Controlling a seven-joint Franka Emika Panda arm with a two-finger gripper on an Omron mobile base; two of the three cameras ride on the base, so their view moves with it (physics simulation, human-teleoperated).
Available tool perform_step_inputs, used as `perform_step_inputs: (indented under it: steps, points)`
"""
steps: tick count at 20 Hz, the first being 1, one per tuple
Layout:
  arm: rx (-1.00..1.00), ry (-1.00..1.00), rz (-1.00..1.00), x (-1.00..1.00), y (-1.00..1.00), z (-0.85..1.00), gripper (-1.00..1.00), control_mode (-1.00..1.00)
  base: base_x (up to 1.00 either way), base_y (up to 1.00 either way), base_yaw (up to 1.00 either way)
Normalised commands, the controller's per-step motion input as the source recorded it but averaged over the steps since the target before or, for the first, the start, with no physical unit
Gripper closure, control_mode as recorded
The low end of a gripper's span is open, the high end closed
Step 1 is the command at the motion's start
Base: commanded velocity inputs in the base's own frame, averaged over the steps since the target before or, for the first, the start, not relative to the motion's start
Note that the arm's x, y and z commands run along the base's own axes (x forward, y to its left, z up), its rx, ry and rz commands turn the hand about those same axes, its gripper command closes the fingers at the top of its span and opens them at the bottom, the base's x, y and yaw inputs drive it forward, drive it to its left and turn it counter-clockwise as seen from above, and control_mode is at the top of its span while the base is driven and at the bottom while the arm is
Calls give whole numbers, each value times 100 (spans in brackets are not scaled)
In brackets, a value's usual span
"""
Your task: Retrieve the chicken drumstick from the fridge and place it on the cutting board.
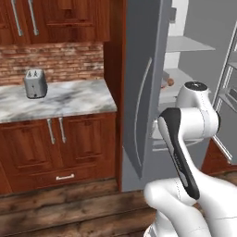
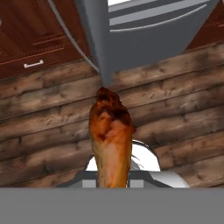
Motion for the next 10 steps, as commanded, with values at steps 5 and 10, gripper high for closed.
perform_step_inputs:
  steps: [5,10]
  points:
    - [0,0,0,0,0,0,100,100,-9,78,0]
    - [0,0,0,0,0,0,100,100,-6,86,0]
